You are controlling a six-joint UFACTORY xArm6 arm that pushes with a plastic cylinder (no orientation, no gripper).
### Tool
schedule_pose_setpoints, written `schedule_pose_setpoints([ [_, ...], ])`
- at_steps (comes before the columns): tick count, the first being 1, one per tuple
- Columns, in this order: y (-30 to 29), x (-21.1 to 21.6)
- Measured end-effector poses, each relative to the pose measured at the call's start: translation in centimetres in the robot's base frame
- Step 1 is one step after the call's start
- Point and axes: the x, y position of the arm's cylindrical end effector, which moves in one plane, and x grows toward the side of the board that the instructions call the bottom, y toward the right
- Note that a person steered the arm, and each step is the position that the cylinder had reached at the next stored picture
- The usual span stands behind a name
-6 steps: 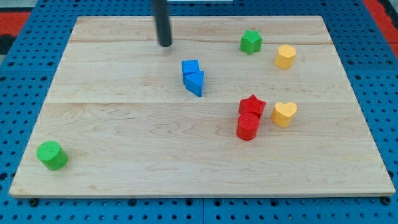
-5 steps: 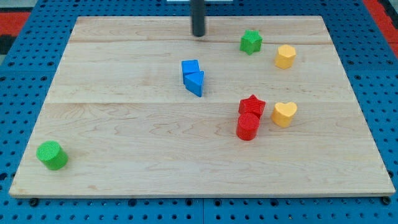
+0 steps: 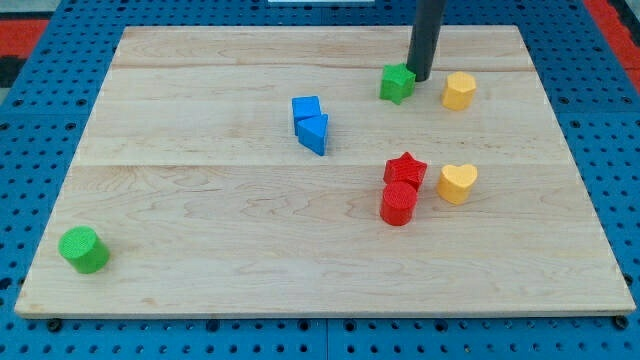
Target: Move the green star closer to the blue cube
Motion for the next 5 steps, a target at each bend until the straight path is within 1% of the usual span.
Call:
schedule_pose_setpoints([
  [1,0.6,0.8],
  [2,-2.8,0.8],
  [3,-8.0,0.6],
  [5,-16.6,-0.2],
])
